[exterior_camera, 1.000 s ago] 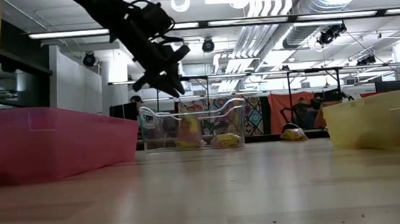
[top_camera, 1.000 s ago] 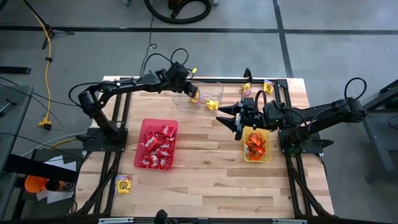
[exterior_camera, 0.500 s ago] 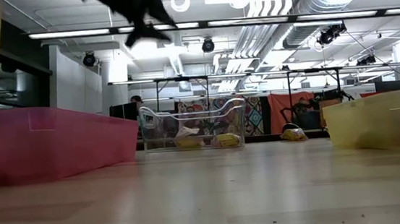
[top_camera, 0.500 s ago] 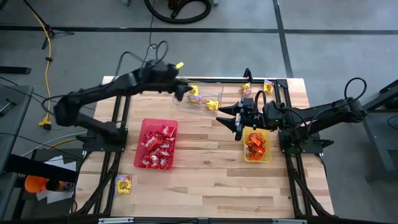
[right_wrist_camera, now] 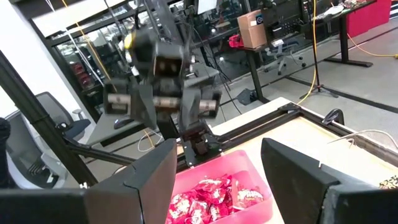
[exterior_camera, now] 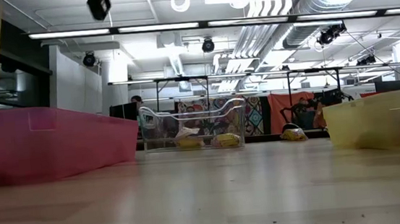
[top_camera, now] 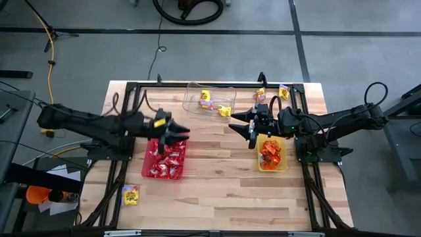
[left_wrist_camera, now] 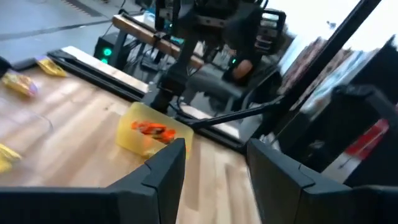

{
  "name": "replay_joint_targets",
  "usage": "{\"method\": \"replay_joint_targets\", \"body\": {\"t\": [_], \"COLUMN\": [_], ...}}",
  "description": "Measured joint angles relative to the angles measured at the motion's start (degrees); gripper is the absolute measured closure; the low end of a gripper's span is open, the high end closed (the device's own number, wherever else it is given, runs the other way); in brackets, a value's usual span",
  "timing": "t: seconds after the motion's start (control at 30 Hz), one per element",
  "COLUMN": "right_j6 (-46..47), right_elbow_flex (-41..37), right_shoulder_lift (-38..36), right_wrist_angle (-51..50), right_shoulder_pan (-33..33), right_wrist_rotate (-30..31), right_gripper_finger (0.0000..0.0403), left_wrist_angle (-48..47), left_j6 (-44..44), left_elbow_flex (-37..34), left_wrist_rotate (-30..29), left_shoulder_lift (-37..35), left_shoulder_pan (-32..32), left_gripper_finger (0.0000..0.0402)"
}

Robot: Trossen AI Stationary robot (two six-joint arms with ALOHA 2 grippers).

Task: Sort candy
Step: Put the yellow candy into the transparent bin

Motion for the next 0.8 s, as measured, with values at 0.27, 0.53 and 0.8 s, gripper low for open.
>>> {"method": "replay_joint_targets", "body": {"t": [0.27, 0.53, 0.8], "right_j6": [3.37, 12.50, 20.56], "right_elbow_flex": [0.00, 0.07, 6.08], "right_shoulder_lift": [0.00, 2.75, 9.50], "right_wrist_angle": [-0.06, 1.01, -14.92], "right_shoulder_pan": [-0.33, -4.01, -23.32], "right_wrist_rotate": [0.17, 4.70, -0.80], "right_gripper_finger": [0.0174, 0.0174, 0.0174], "left_wrist_angle": [13.61, 14.05, 14.05], "left_j6": [-8.53, -1.11, 3.51], "left_elbow_flex": [-14.42, -14.46, -14.46], "left_wrist_rotate": [-8.67, -8.09, -11.13], "left_shoulder_lift": [-2.19, -4.85, -6.97], "left_shoulder_pan": [-6.23, -6.32, -6.28], "left_gripper_finger": [0.0243, 0.0243, 0.0244]}}
